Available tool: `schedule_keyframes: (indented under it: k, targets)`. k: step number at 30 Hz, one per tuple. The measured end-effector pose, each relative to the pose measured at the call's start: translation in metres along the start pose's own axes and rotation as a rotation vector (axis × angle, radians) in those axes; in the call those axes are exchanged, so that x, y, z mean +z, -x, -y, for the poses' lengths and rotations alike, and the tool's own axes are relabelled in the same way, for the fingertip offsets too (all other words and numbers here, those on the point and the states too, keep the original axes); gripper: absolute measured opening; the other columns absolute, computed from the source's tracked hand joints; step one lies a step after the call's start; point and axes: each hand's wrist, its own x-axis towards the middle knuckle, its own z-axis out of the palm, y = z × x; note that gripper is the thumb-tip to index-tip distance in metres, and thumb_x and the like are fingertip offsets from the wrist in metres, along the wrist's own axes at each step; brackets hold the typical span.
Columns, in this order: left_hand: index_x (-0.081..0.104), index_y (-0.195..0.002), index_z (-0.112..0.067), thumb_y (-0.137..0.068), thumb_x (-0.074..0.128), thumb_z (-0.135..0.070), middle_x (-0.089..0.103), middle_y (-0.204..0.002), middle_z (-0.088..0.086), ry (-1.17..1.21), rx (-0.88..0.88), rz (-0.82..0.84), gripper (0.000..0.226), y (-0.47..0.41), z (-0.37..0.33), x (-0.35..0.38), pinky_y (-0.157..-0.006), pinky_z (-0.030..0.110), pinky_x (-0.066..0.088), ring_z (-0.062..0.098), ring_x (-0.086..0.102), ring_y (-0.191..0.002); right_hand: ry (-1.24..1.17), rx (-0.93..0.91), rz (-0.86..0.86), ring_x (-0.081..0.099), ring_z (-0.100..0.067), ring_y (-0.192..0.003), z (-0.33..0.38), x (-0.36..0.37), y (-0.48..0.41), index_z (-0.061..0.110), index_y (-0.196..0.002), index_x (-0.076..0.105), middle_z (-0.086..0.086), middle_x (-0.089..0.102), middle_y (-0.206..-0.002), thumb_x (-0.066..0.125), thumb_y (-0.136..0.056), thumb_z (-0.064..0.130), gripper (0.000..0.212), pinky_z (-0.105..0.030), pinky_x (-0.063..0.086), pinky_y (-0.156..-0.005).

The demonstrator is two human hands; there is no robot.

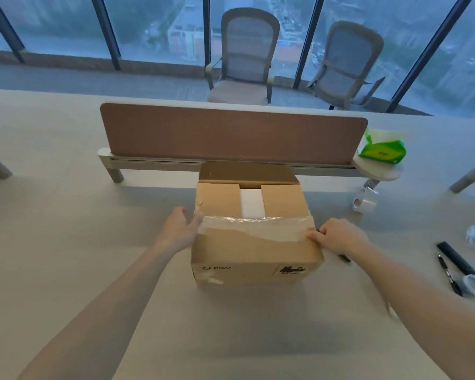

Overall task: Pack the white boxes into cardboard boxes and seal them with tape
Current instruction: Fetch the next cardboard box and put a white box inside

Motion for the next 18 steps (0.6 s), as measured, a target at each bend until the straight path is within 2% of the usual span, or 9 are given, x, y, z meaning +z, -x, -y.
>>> schedule_keyframes:
  k: [2,4,7,10,12,14,16,18]
  targets:
    - [0.028,-0.154,-0.008,-0.098,0.049,-0.054,0.043,-0.152,0.011,-0.018,-0.054,0.015,0.075,-0.009,0.0,0.009,-0.111,0.046,0.039,0.031,0.043,-0.138,-0.061,0.021,0.041,0.065,-0.018,-0.066,-0.001,0.004,-0.009,0.014,-0.066,0.071,-0.001,0.067,-0.065,0.049,-0.087,0.07,0.064,-0.034,0.054,-0.065]
    - [0.032,-0.152,-0.006,-0.1,0.043,-0.053,0.048,-0.147,0.014,-0.038,-0.089,0.027,0.071,-0.012,0.003,0.017,-0.109,0.045,0.04,0.034,0.046,-0.135,-0.158,0.061,0.084,0.063,-0.019,-0.061,-0.005,0.004,-0.015,0.006,-0.067,0.07,-0.004,0.066,-0.061,0.054,-0.082,0.072,0.07,-0.031,0.051,-0.061]
    - [0.051,-0.135,-0.009,-0.099,0.035,-0.052,0.061,-0.131,0.013,0.007,-0.108,0.037,0.058,-0.016,0.008,0.027,-0.102,0.045,0.045,0.034,0.055,-0.121,-0.273,0.14,0.135,0.06,-0.023,-0.061,-0.011,0.0,-0.023,0.009,-0.062,0.064,-0.005,0.063,-0.059,0.064,-0.069,0.078,0.069,-0.03,0.05,-0.062]
    - [0.059,-0.122,-0.012,-0.097,0.032,-0.047,0.063,-0.122,0.01,0.12,-0.176,0.03,0.051,-0.022,0.003,0.03,-0.097,0.043,0.046,0.031,0.057,-0.112,-0.348,0.202,0.234,0.057,-0.023,-0.066,-0.017,-0.004,-0.034,0.008,-0.072,0.068,-0.005,0.065,-0.068,0.072,-0.057,0.08,0.073,-0.032,0.052,-0.069]
    - [0.062,-0.116,-0.009,-0.101,0.033,-0.047,0.064,-0.116,0.008,0.186,-0.213,0.014,0.05,-0.024,-0.004,0.033,-0.091,0.041,0.047,0.028,0.057,-0.106,-0.393,0.184,0.321,0.054,-0.021,-0.066,-0.017,-0.01,-0.039,0.01,-0.08,0.067,-0.003,0.064,-0.072,0.074,-0.063,0.073,0.066,-0.032,0.05,-0.07]
    - [0.059,-0.118,-0.006,-0.105,0.029,-0.044,0.06,-0.115,0.006,0.178,-0.217,0.001,0.049,-0.023,-0.008,0.039,-0.089,0.037,0.043,0.027,0.055,-0.106,-0.495,0.155,0.387,0.049,-0.02,-0.064,-0.016,-0.015,-0.046,0.012,-0.083,0.064,-0.003,0.058,-0.073,0.07,-0.073,0.068,0.057,-0.03,0.046,-0.065]
    - [0.057,-0.12,-0.006,-0.107,0.024,-0.04,0.058,-0.113,0.007,0.112,-0.178,-0.064,0.049,-0.021,-0.009,0.045,-0.091,0.036,0.041,0.03,0.055,-0.111,-0.639,0.133,0.382,0.043,-0.019,-0.062,-0.015,-0.015,-0.056,0.011,-0.083,0.063,-0.005,0.051,-0.073,0.063,-0.081,0.065,0.055,-0.031,0.041,-0.063]
    - [0.059,-0.115,-0.004,-0.107,0.022,-0.04,0.063,-0.113,0.013,0.049,-0.135,-0.137,0.053,-0.019,-0.007,0.05,-0.095,0.042,0.046,0.035,0.058,-0.112,-0.56,0.046,0.314,0.047,-0.019,-0.064,-0.013,-0.013,-0.067,0.008,-0.082,0.064,-0.006,0.054,-0.074,0.064,-0.081,0.064,0.056,-0.032,0.043,-0.062]
